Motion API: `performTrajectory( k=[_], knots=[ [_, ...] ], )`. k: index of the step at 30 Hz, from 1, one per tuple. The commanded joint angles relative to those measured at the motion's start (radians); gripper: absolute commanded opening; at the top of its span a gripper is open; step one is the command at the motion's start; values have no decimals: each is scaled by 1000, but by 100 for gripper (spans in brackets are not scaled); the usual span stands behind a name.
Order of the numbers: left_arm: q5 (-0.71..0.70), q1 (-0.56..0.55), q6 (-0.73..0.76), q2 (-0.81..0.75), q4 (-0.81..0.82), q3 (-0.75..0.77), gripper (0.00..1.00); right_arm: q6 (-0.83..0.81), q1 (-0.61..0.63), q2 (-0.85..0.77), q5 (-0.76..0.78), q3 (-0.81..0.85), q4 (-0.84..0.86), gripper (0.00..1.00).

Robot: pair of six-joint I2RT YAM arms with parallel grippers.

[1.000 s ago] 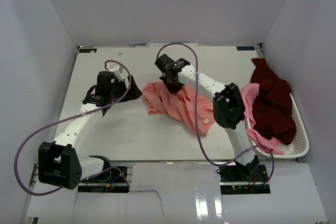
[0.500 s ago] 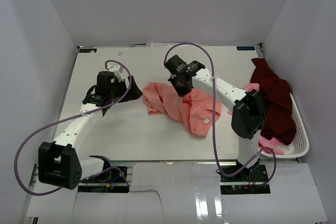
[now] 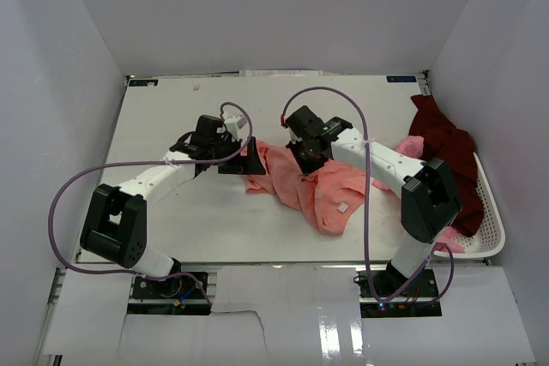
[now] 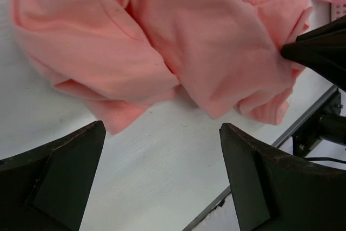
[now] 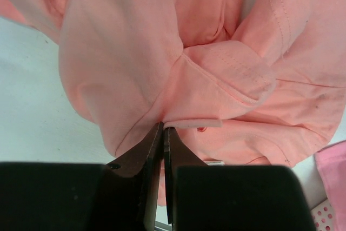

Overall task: Fold and stack the t-shirts
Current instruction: Flatten out the tshirt

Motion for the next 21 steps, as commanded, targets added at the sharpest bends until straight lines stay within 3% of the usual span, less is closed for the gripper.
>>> performTrajectory(
  k=[1, 8, 19, 21],
  knots=[
    [60, -38, -36, 1, 9, 51, 98, 21, -6, -28, -22, -7, 46, 9],
    [60, -58, -151, 50, 127, 33, 98, 34, -10, -26, -42, -31, 78, 8],
    [-202, -103, -230, 203, 121, 42, 97, 39, -21, -47, -60, -45, 98, 8],
    [-231, -103, -236, 225, 113, 51, 90, 39, -24, -52, -59, -50, 101, 8]
  ],
)
